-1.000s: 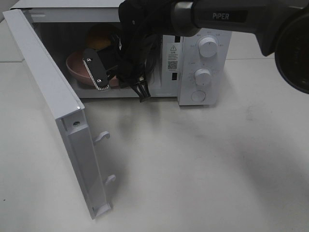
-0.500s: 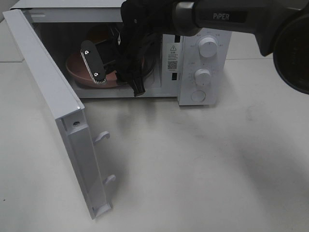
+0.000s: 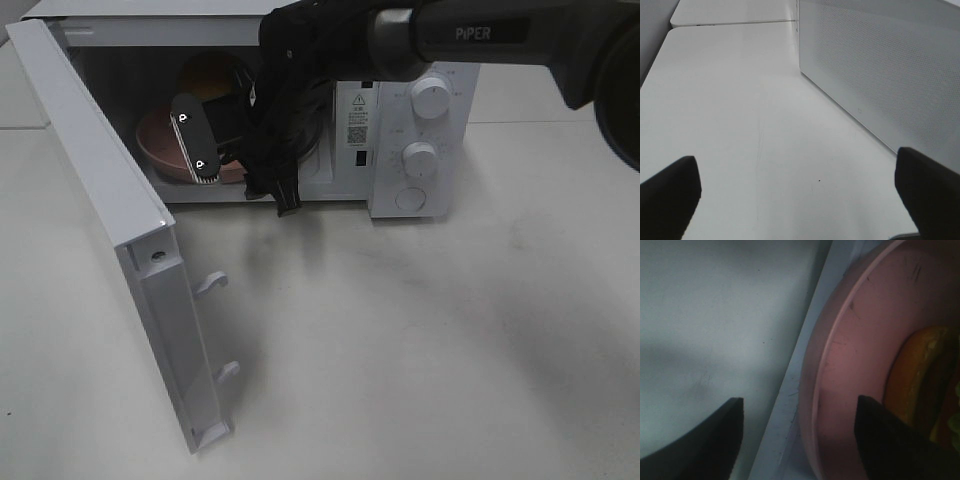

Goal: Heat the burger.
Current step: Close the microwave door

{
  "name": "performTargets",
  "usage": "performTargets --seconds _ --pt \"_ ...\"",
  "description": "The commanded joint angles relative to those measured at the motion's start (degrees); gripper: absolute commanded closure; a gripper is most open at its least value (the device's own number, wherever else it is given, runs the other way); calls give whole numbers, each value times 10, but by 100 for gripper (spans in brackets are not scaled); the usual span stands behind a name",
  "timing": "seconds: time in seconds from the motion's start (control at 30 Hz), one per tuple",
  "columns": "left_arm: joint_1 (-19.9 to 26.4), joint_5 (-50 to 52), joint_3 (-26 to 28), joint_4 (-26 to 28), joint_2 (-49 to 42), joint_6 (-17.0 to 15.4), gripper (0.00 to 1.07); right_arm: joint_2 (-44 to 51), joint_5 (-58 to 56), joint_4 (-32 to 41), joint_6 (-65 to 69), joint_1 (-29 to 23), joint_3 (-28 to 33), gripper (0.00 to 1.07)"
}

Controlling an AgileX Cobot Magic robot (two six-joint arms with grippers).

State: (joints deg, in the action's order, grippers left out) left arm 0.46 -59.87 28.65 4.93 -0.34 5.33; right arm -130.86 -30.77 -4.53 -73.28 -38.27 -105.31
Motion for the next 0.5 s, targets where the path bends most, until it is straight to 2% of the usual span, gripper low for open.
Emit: performTargets --seconds 0.03,0.23,0.3,0.43,0.5 --pt "1 5 -2 5 -14 -3 9 36 31 3 6 1 44 39" --pt "1 5 -2 5 -14 -3 9 70 53 -1 21 1 97 32" --pt "1 5 -2 5 -14 -3 9 95 65 -10 20 1 138 31" --pt "1 5 -2 5 -14 -3 9 119 69 -10 18 1 172 31" --pt "1 5 -2 5 -14 -3 9 143 81 -14 18 1 209 31"
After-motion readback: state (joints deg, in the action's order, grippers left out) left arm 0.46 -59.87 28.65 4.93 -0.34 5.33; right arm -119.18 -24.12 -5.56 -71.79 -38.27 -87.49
